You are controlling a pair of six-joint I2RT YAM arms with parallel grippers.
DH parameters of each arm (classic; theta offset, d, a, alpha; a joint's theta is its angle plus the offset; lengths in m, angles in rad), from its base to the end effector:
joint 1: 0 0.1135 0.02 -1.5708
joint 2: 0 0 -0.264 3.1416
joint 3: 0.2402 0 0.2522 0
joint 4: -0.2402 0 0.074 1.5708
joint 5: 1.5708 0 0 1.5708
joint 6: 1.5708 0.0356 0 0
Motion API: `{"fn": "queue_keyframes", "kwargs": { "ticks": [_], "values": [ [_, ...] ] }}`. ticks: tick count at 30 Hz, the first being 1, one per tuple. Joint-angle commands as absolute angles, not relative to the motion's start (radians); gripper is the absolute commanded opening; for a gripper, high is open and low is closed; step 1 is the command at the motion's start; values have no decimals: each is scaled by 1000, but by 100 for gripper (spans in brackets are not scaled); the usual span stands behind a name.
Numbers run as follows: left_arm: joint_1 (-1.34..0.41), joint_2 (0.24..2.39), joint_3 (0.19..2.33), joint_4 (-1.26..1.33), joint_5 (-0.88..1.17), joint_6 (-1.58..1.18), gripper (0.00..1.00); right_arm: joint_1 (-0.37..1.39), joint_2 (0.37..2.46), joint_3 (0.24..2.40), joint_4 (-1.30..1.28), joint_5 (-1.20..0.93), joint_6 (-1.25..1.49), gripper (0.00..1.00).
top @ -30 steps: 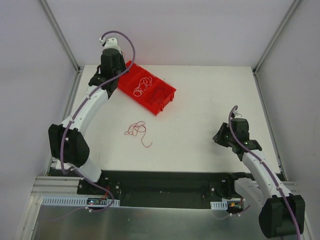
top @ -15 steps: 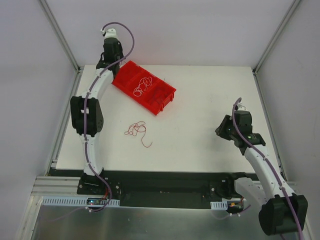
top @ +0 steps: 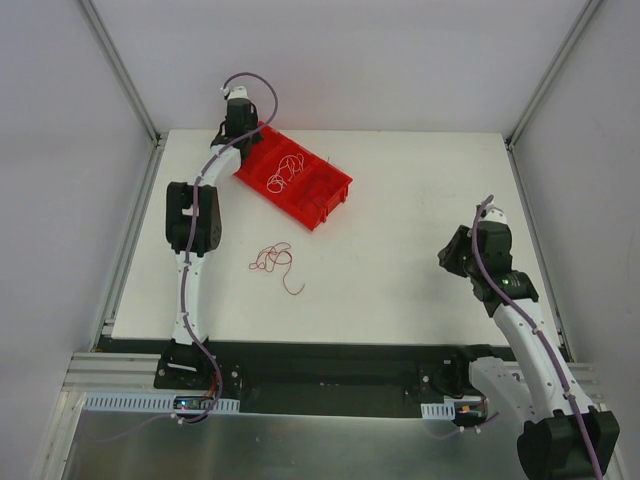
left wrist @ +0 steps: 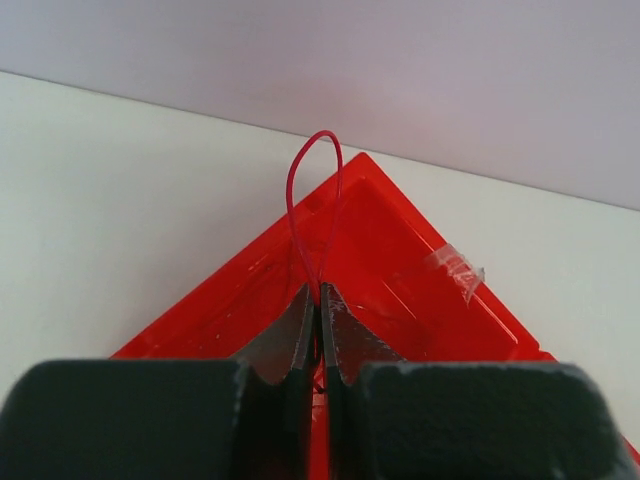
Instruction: Untangle the cables
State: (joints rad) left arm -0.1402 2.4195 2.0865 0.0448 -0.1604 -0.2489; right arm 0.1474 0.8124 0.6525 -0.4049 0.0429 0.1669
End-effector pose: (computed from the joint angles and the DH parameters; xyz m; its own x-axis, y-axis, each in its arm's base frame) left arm 0.5690 -0.0746 0.2336 -0.2694 -0.2076 -0.9404 -0.0826 0.9779 -0.1922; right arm 0.1806 0.0253 0.2667 -0.5405 0.0876 -0.8368 -0.0214 0.9928 0.1177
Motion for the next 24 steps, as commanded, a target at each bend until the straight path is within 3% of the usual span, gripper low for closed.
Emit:
{"fn": "queue_keyframes", "kwargs": {
  "ticks": [1, 7, 8, 12, 15, 20, 24],
  "values": [
    [-133, 2396, 2100, 74, -86, -321, 0, 143, 815, 695, -380, 54, 156, 26],
    [-132, 2361, 2056, 46, -31, -292, 0, 144, 818, 703, -376, 17, 164, 26],
    [-130, 2346, 2049, 32, -29, -284, 4, 144, 819, 707, -379, 17, 163, 26],
    [-117, 2261, 2011, -26, -20, -282, 43, 143, 821, 724, -394, 11, 149, 26],
    [-112, 2175, 1973, -61, -3, -276, 59, 144, 830, 730, -390, 9, 138, 26],
    [-112, 2004, 1908, -141, -25, -265, 77, 143, 891, 775, -394, -109, 78, 27],
    [-112, 1846, 1824, -215, -50, -317, 82, 147, 972, 805, -402, -243, 23, 28]
  ]
}}
